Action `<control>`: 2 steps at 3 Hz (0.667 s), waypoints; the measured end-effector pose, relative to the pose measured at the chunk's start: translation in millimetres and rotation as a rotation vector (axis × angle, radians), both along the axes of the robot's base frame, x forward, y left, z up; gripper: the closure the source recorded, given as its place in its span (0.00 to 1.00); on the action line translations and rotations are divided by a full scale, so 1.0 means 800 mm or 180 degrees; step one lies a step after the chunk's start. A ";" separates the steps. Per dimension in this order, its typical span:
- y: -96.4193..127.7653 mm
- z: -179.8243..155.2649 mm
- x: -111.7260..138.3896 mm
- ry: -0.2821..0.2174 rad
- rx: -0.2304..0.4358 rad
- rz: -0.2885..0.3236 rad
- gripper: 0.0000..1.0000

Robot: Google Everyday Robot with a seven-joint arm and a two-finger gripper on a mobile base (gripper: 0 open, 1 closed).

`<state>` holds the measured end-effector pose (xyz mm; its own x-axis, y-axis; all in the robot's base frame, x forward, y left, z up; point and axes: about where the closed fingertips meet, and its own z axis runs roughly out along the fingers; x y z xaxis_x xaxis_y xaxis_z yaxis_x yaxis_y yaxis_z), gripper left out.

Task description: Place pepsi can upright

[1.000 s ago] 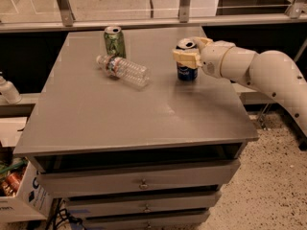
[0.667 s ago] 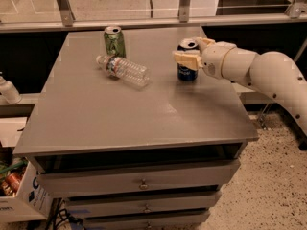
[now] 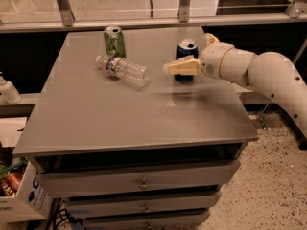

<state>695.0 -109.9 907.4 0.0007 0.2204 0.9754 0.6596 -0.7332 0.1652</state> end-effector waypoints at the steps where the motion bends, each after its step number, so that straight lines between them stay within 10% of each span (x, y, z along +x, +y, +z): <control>1: -0.016 0.005 0.004 -0.0010 0.0007 -0.0061 0.00; 2: -0.030 0.026 0.009 -0.0053 0.0031 -0.0068 0.00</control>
Offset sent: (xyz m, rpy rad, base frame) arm 0.0126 -0.0491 0.0511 0.0179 -0.0454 -0.0318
